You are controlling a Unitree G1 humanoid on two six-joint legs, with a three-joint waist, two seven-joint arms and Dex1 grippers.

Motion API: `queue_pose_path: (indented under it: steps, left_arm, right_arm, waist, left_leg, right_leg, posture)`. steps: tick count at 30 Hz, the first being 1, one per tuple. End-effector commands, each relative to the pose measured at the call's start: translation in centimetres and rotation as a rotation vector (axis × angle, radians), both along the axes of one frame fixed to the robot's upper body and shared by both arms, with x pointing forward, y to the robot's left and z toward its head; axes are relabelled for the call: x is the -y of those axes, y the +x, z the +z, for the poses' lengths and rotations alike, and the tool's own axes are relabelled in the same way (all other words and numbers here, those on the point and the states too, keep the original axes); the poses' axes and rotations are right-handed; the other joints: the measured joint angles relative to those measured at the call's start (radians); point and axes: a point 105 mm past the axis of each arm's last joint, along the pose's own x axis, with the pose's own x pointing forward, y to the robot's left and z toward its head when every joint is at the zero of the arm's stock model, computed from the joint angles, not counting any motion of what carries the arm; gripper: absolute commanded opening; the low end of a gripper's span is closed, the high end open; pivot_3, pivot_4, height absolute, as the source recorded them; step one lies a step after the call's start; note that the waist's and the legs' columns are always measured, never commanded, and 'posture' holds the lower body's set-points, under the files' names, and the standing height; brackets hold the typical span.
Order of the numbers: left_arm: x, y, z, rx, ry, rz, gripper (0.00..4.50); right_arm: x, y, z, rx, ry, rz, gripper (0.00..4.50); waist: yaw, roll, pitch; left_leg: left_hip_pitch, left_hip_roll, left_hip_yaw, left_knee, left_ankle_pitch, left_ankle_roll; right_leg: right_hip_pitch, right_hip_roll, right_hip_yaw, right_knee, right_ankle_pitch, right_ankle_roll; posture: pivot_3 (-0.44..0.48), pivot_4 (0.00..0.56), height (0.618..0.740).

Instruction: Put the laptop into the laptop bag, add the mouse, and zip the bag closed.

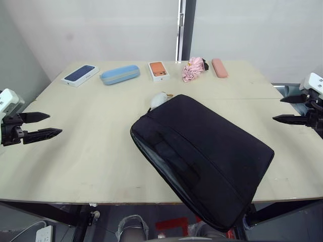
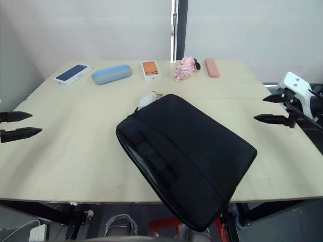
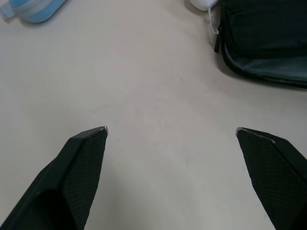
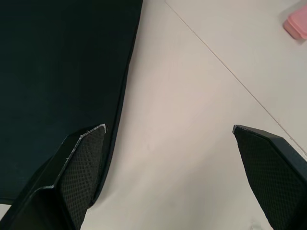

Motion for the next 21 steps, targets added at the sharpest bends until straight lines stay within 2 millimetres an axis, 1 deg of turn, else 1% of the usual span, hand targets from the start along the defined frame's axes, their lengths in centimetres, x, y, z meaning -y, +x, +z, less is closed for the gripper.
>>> queue_pose_path:
  steps: [1,3,5,7,8,9,10,12,14,16,17,19,21]
  left_arm:
    - [0.2,0.2,0.8,0.035,0.019,-0.012,4.50]
    - [0.2,0.2,0.7,0.036,0.015,-0.012,4.50]
    - [0.4,0.3,0.7,0.041,0.003,-0.016,4.50]
    - [0.5,0.3,0.6,0.044,-0.001,-0.017,4.50]
    - [0.7,0.4,0.6,0.046,-0.011,-0.020,4.50]
    - [0.8,0.5,0.5,0.046,-0.019,-0.023,4.50]
    - [1.0,0.6,0.3,0.046,-0.028,-0.027,4.50]
    - [1.3,0.8,0.1,0.046,-0.040,-0.033,4.50]
    - [1.6,1.1,0.1,0.049,-0.049,-0.041,4.50]
    - [2.0,1.5,0.2,0.056,-0.060,-0.049,4.50]
    - [2.1,1.7,0.0,0.061,-0.055,-0.050,4.50]
    - [2.1,2.1,-0.4,0.064,-0.033,-0.046,4.50]
    - [2.4,2.6,-0.6,0.068,-0.037,-0.046,4.50]
  right_arm:
    - [-0.9,0.1,1.3,0.038,0.017,0.034,4.47]
    - [-1.7,0.2,1.5,0.059,0.027,0.063,4.47]
    - [-3.8,0.3,2.5,0.130,0.092,0.139,4.47]
    - [-4.9,0.3,3.1,0.173,0.134,0.172,4.47]
    - [-6.0,0.1,3.7,0.185,0.210,0.215,4.47]
    - [-7.3,-0.2,4.4,0.233,0.263,0.278,4.47]
    - [-8.9,-0.8,5.3,0.239,0.387,0.349,4.47]
    - [-10.8,-1.9,6.3,0.229,0.524,0.434,4.47]
    - [-12.6,-3.2,6.7,0.228,0.591,0.528,4.47]
    - [-14.2,-4.1,7.1,0.263,0.632,0.590,4.47]
    - [-15.1,-4.7,7.4,0.249,0.672,0.621,4.47]
    - [-16.4,-5.5,7.6,0.236,0.713,0.664,4.47]
    - [-17.2,-6.3,7.1,0.238,0.696,0.690,4.47]
  waist:
    - [0.000,0.000,0.000]
    - [0.000,0.000,0.000]
    - [-0.001,0.000,0.000]
    - [-0.004,0.000,0.000]
    - [-0.003,0.000,0.000]
    - [-0.001,0.000,0.000]
    - [0.001,0.000,0.000]
    - [0.003,0.000,0.000]
    - [0.007,0.000,0.000]
    - [0.012,0.000,0.000]
    - [0.013,0.000,0.000]
    - [0.013,0.000,0.000]
    - [0.015,0.000,0.000]
  left_leg:
    - [0.000,0.000,0.000,0.000,0.000,0.000]
    - [0.000,0.000,0.000,0.000,0.000,0.000]
    - [0.000,0.000,0.000,0.000,0.000,0.000]
    - [0.001,0.000,0.000,0.000,0.000,0.000]
    - [0.001,0.000,0.001,0.001,0.000,0.000]
    - [0.001,0.000,0.001,0.001,0.000,0.000]
    - [0.001,0.000,0.001,0.002,0.000,0.000]
    - [0.001,0.000,0.000,0.002,0.000,0.000]
    - [0.001,0.000,0.000,0.003,0.000,0.000]
    - [0.001,0.000,0.000,0.003,0.000,0.000]
    - [0.001,0.000,0.000,0.003,0.000,0.000]
    - [0.001,0.000,-0.001,0.004,0.000,0.000]
    - [0.001,0.000,0.000,0.004,0.000,0.000]
  right_leg:
    - [0.000,0.000,0.000,0.000,0.000,0.000]
    - [0.000,0.000,0.000,0.000,0.000,0.000]
    - [0.000,0.000,0.000,0.001,0.000,0.000]
    - [0.000,0.000,0.001,0.001,0.000,0.000]
    - [-0.001,0.000,0.001,0.003,0.000,0.000]
    - [-0.001,0.000,0.001,0.004,0.000,0.000]
    - [-0.001,0.000,0.001,0.004,0.000,0.000]
    - [-0.001,0.000,0.001,0.005,0.000,-0.001]
    - [0.000,0.000,0.001,0.005,0.000,-0.001]
    - [0.000,0.000,0.001,0.005,0.000,-0.001]
    - [0.000,0.000,0.001,0.006,0.000,-0.001]
    - [0.000,0.000,0.001,0.006,0.000,-0.001]
    - [0.000,0.000,0.001,0.006,0.000,-0.001]
  posture:
    - [0.000,0.150,0.740]
    - [0.000,0.150,0.740]
    - [0.000,0.150,0.740]
    - [0.000,0.150,0.740]
    - [0.000,0.150,0.740]
    - [0.000,0.150,0.740]
    - [0.000,0.150,0.740]
    - [0.000,0.150,0.740]
    - [0.000,0.150,0.740]
    - [0.000,0.150,0.740]
    - [0.000,0.150,0.740]
    - [0.000,0.150,0.740]
    - [0.000,0.150,0.740]
